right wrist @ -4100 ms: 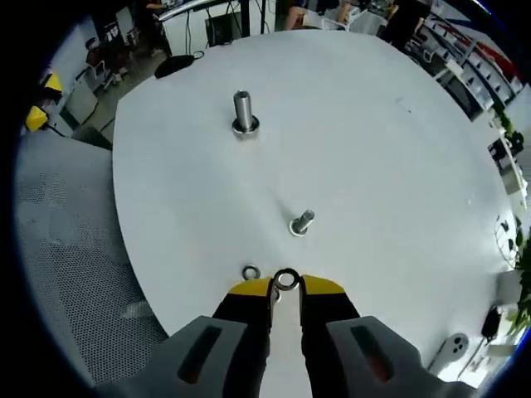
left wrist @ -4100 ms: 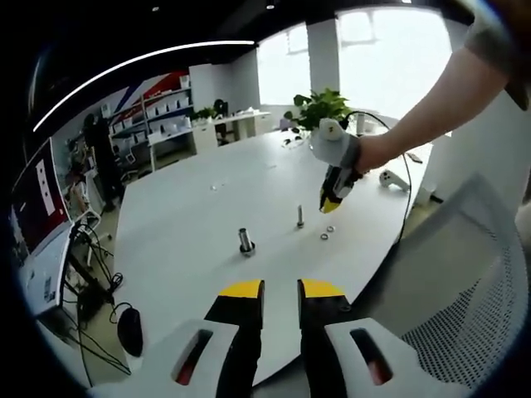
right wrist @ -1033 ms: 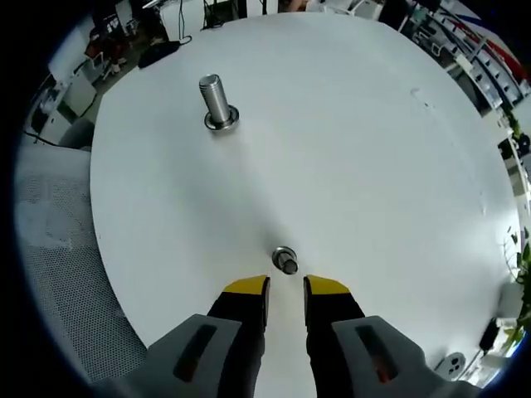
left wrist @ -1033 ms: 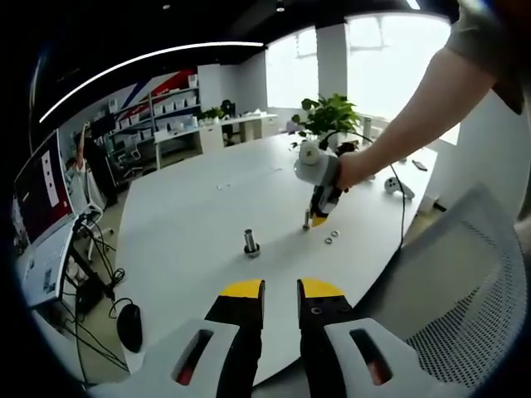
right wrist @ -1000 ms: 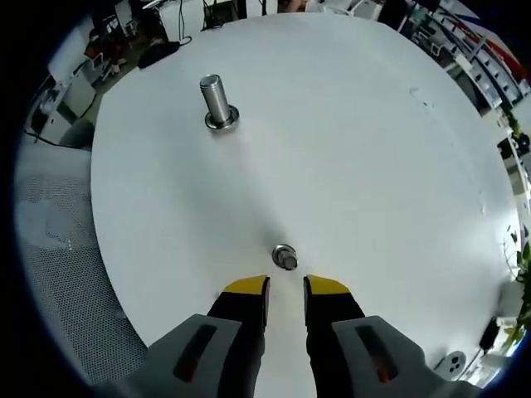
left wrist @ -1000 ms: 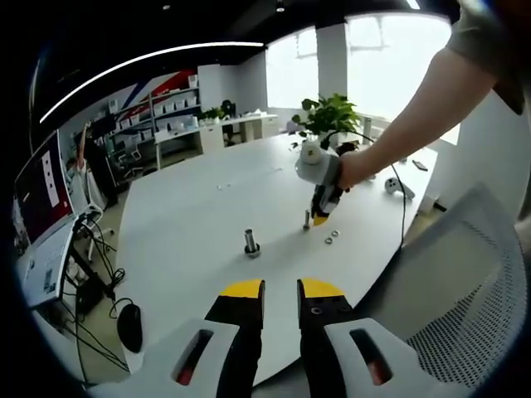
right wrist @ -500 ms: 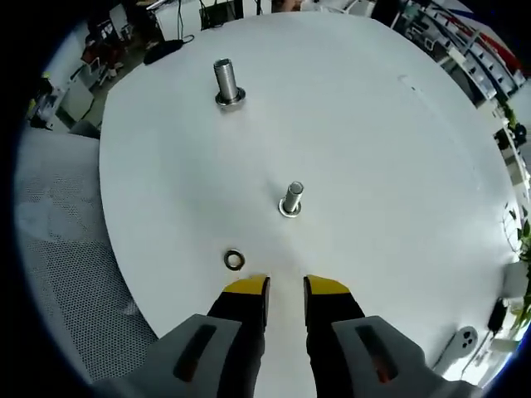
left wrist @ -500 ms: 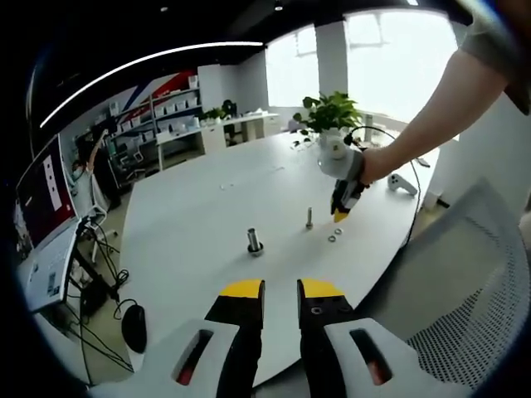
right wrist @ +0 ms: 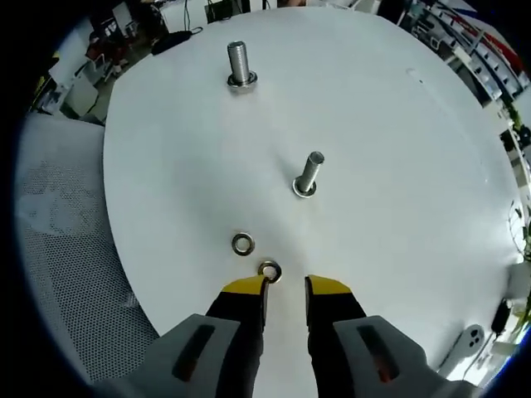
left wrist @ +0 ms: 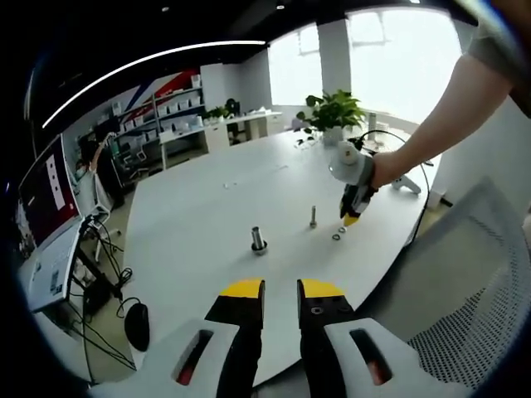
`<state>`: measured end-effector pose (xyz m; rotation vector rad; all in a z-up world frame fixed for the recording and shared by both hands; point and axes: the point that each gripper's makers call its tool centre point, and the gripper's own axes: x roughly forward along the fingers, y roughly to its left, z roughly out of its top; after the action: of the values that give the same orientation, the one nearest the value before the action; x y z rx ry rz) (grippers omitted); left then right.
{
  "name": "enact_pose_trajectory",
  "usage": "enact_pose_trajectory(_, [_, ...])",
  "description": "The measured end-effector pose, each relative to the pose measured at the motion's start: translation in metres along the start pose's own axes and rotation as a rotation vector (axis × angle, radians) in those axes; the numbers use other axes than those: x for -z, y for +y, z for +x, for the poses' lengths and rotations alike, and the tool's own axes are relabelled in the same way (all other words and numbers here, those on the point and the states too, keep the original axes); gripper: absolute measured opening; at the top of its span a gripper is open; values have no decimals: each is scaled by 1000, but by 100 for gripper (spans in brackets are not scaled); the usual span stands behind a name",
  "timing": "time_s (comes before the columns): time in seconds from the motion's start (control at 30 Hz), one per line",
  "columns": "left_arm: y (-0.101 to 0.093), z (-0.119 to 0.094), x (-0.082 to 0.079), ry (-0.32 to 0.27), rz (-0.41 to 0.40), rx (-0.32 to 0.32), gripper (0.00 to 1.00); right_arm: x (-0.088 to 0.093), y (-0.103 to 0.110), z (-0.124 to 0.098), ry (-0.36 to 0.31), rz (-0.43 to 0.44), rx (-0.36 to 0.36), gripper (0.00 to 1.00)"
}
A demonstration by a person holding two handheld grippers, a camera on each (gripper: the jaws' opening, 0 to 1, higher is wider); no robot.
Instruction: Place the washer onto the threaded stud by aligning its center hole with the stud, sliding it down to the base, and recovering from edge contact or off-axis alignment until the washer reaches the visible bottom stop.
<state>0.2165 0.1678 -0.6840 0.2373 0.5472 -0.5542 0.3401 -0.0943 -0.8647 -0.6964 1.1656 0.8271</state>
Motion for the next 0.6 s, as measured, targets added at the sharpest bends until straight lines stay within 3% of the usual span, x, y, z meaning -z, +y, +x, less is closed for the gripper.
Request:
enact_pose_trajectory(0.3, [0,0,0,3,2,1,13,6,11,9,34,-31,-24,20])
enact_pose_trajectory(0.6, [0,0,0,2,4,-2,13,1,10,10,18,-28,-36,20])
